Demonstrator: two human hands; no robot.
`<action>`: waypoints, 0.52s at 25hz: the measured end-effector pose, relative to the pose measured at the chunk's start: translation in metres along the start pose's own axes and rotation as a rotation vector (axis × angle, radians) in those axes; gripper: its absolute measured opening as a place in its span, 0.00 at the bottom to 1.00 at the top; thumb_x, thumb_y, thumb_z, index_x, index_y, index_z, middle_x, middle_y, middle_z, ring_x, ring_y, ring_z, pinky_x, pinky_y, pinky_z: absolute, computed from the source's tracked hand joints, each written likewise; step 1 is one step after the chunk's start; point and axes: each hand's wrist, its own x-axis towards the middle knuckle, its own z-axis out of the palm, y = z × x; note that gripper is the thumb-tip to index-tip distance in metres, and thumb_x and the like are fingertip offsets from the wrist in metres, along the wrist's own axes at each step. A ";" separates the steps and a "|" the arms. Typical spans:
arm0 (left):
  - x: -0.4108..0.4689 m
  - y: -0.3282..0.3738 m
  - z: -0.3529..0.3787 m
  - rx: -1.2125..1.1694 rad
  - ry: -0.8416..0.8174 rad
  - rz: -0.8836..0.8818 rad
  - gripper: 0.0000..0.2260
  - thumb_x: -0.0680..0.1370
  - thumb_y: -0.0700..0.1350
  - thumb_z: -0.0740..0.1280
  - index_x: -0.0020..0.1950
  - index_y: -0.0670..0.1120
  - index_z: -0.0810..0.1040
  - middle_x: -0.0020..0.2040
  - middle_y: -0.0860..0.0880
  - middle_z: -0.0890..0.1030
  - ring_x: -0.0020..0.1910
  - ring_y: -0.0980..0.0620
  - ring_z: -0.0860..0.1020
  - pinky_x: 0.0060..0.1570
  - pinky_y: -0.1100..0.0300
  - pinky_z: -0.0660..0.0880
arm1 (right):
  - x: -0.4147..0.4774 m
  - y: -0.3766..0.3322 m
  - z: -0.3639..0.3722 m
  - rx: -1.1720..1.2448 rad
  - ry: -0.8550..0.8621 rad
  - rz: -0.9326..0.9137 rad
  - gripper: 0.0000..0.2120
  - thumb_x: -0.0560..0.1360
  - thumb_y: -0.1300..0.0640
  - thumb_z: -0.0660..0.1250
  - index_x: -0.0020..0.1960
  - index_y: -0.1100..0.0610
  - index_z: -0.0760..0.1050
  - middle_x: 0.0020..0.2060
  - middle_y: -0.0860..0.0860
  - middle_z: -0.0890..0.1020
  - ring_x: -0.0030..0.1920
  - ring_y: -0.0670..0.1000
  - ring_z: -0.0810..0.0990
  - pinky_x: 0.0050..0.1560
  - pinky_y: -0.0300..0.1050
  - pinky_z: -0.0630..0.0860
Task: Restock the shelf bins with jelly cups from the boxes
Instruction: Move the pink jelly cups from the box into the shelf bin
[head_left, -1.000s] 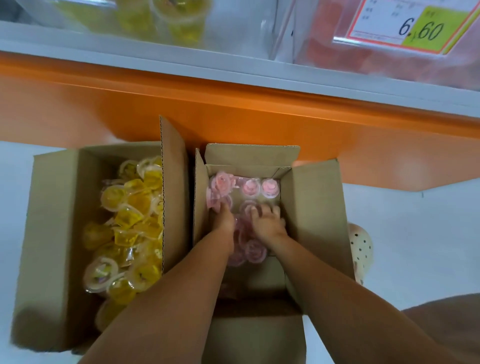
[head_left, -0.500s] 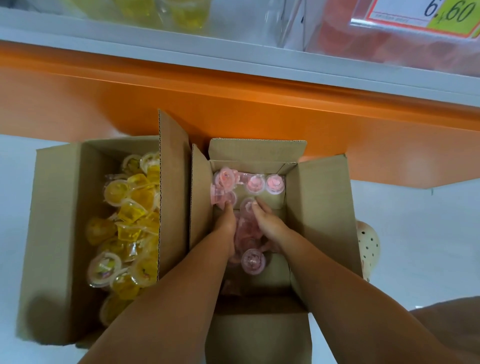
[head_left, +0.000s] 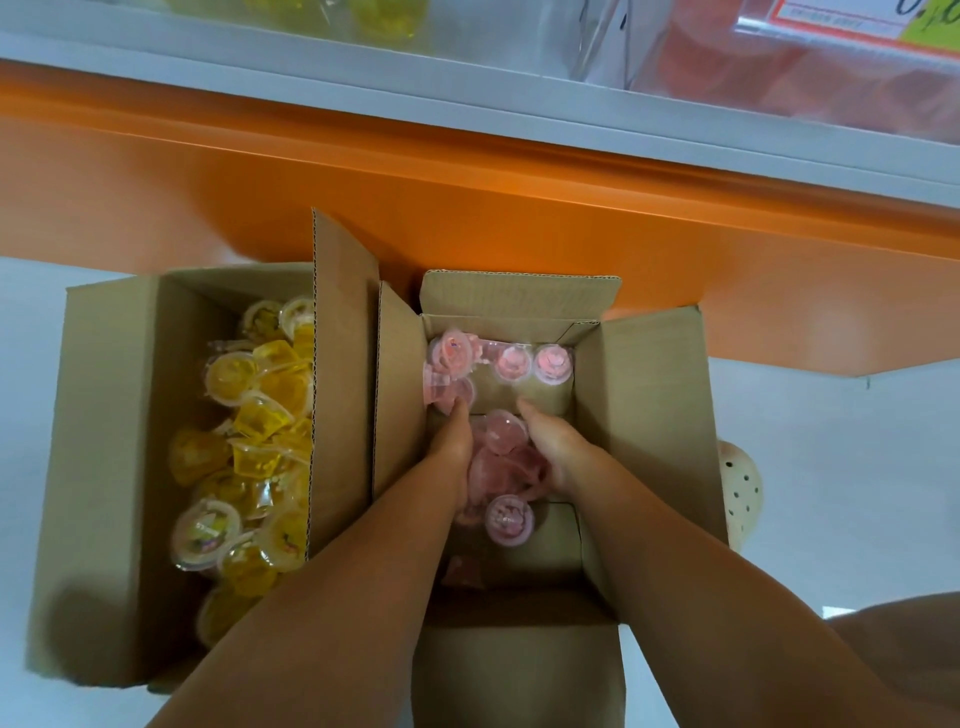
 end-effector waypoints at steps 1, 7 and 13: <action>0.001 0.001 0.000 0.002 -0.001 0.010 0.35 0.77 0.72 0.53 0.62 0.43 0.79 0.56 0.39 0.82 0.51 0.40 0.80 0.53 0.47 0.76 | 0.000 0.001 0.005 -0.007 0.013 -0.008 0.23 0.79 0.36 0.54 0.49 0.54 0.75 0.47 0.57 0.81 0.45 0.58 0.80 0.50 0.59 0.77; -0.002 0.003 -0.002 0.027 -0.001 0.051 0.33 0.79 0.69 0.53 0.64 0.42 0.77 0.60 0.40 0.81 0.59 0.39 0.79 0.58 0.47 0.74 | -0.005 0.003 0.014 -0.069 -0.009 -0.041 0.23 0.79 0.37 0.55 0.52 0.55 0.77 0.44 0.55 0.82 0.43 0.56 0.81 0.41 0.50 0.78; -0.008 0.006 -0.003 -0.002 -0.024 0.064 0.32 0.79 0.69 0.54 0.66 0.46 0.77 0.61 0.41 0.80 0.49 0.43 0.79 0.45 0.50 0.73 | 0.006 0.017 -0.005 -0.047 -0.076 -0.054 0.22 0.75 0.35 0.58 0.53 0.50 0.78 0.51 0.53 0.83 0.53 0.55 0.80 0.54 0.54 0.74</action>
